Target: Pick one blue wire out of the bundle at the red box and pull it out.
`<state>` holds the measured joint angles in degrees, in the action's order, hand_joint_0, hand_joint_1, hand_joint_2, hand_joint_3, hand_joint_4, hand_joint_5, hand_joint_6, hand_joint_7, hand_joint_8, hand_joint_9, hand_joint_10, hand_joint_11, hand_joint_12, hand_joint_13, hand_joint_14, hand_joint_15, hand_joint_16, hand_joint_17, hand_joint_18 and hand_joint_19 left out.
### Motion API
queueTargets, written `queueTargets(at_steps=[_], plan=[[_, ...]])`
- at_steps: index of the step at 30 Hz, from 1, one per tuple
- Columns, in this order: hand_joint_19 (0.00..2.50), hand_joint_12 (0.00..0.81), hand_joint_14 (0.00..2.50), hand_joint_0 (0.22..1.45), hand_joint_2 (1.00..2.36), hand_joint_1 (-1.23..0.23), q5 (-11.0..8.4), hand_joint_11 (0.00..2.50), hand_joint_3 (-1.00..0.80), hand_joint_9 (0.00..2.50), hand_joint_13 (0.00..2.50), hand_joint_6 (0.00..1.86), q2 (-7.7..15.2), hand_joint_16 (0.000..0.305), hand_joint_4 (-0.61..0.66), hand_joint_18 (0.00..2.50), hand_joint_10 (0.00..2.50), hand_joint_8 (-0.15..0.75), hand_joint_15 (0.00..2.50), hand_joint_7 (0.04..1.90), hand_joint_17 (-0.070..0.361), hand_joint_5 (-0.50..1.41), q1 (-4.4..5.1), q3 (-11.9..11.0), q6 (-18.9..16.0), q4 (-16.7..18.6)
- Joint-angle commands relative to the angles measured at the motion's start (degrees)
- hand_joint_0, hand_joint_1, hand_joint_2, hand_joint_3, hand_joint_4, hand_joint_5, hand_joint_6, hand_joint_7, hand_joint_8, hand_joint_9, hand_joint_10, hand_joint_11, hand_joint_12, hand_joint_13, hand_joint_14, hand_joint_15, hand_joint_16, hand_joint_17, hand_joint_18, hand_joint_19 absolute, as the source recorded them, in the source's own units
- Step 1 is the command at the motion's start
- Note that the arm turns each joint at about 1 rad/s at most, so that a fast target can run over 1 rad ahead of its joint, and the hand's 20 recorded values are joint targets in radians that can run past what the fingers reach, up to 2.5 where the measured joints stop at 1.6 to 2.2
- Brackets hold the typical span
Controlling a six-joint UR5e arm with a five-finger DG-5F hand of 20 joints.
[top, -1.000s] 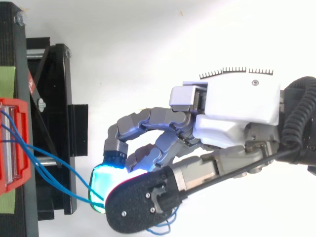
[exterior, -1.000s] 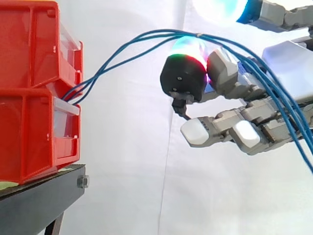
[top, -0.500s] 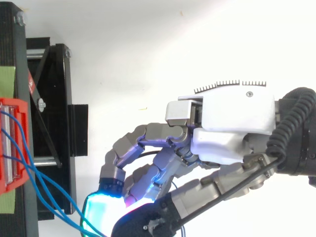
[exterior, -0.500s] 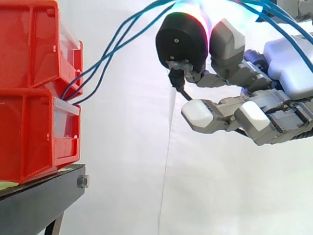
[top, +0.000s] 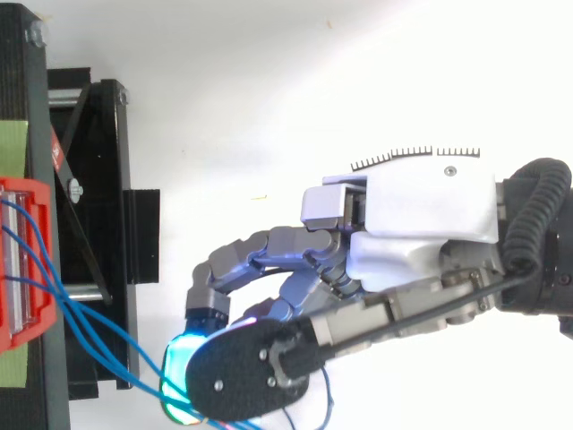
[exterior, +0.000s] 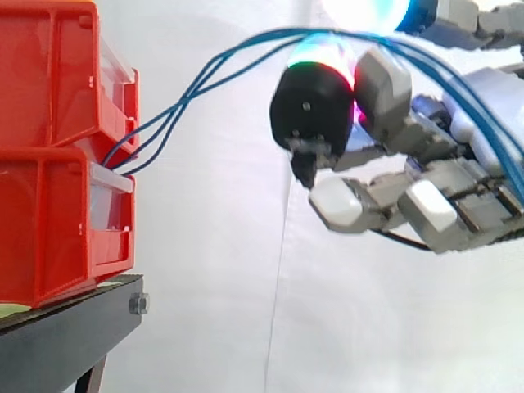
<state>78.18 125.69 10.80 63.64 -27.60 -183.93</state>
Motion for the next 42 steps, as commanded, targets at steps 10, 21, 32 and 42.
queueTargets(at_steps=[10,21,32,42], plan=[[0.67,0.371,0.01,0.77,1.02,-0.75,0.13,0.6,-0.19,0.83,0.47,0.54,0.0,0.06,0.13,0.41,0.02,0.226,0.34,1.16,0.135,-0.12,-0.43,6.1,-5.4,10.9],[0.66,0.387,0.01,0.54,1.01,-0.73,0.83,0.58,-0.4,0.78,0.44,0.5,0.0,0.063,0.2,0.42,0.02,0.239,0.34,1.13,0.142,-0.13,-0.95,6.2,-5.6,10.8],[0.64,0.373,0.02,0.67,1.01,-0.75,0.83,0.57,-0.3,0.76,0.44,0.5,0.0,0.062,0.18,0.39,0.02,0.233,0.33,1.09,0.138,-0.14,-0.95,6.2,-5.6,10.7],[0.65,0.361,0.01,0.62,1.01,-0.7,0.83,0.57,-0.37,0.8,0.46,0.5,0.0,0.059,0.15,0.43,0.02,0.215,0.34,1.11,0.132,-0.13,-1.04,6.2,-5.5,10.8]])
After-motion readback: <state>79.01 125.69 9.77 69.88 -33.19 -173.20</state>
